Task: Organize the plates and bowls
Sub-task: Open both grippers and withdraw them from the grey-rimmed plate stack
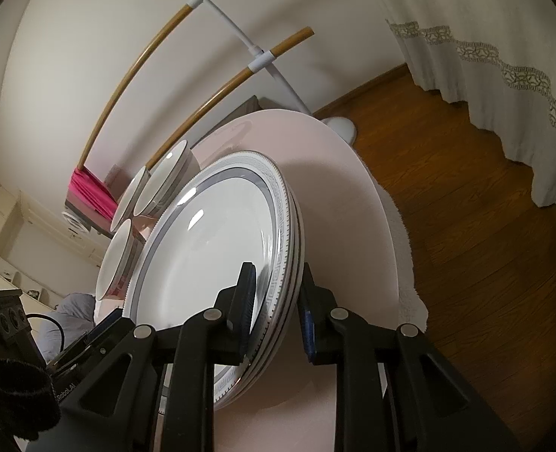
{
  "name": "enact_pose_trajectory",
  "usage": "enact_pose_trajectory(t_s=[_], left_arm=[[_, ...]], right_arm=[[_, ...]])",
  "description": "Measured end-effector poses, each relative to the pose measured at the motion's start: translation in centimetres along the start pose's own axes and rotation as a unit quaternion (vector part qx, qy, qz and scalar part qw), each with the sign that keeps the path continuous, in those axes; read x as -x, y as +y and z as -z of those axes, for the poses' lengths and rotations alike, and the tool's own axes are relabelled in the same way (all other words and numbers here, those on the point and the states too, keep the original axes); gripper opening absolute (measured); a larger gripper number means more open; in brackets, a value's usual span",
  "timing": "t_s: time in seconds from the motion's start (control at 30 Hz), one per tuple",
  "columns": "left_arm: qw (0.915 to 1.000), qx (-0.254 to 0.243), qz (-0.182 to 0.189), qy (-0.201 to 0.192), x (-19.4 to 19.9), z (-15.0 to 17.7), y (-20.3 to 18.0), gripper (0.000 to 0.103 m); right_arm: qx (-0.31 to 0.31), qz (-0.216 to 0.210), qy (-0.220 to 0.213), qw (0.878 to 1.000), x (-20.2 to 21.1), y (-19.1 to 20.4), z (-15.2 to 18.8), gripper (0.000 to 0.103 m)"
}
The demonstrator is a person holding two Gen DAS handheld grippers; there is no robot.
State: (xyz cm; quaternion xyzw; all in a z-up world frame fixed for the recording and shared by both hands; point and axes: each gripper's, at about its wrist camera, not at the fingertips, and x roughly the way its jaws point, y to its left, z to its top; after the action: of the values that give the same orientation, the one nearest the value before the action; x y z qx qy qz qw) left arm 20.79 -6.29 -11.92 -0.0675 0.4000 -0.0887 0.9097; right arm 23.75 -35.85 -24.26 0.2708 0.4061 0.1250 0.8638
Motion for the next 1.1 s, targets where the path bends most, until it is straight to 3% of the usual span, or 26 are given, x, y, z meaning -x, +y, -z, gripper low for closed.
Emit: enact_pose_trajectory(t_s=[0.23, 0.53, 0.83, 1.1], left_arm=[[1.0000, 0.005, 0.002, -0.006, 1.2, 0.4, 0.6, 0.046], [0.9994, 0.017, -0.012, -0.028, 4.6, 1.4, 2.4, 0.050], [0.9976, 0.027, -0.023, -0.060, 9.7, 2.5, 4.0, 0.058], [0.9934, 0.021, -0.038, -0.107, 15.0, 3.7, 4.4, 0.086]], right_arm=[[0.017, 0.050, -0.005, 0.999, 0.7, 1.6, 0.5, 0.025], [0.017, 0.078, -0.024, 0.997, 3.0, 2.5, 1.3, 0.025], [0.068, 0.067, -0.053, 0.994, 5.9, 7.9, 2.3, 0.025], [0.101, 0.054, -0.049, 0.992, 6.7, 12.0, 4.2, 0.034]])
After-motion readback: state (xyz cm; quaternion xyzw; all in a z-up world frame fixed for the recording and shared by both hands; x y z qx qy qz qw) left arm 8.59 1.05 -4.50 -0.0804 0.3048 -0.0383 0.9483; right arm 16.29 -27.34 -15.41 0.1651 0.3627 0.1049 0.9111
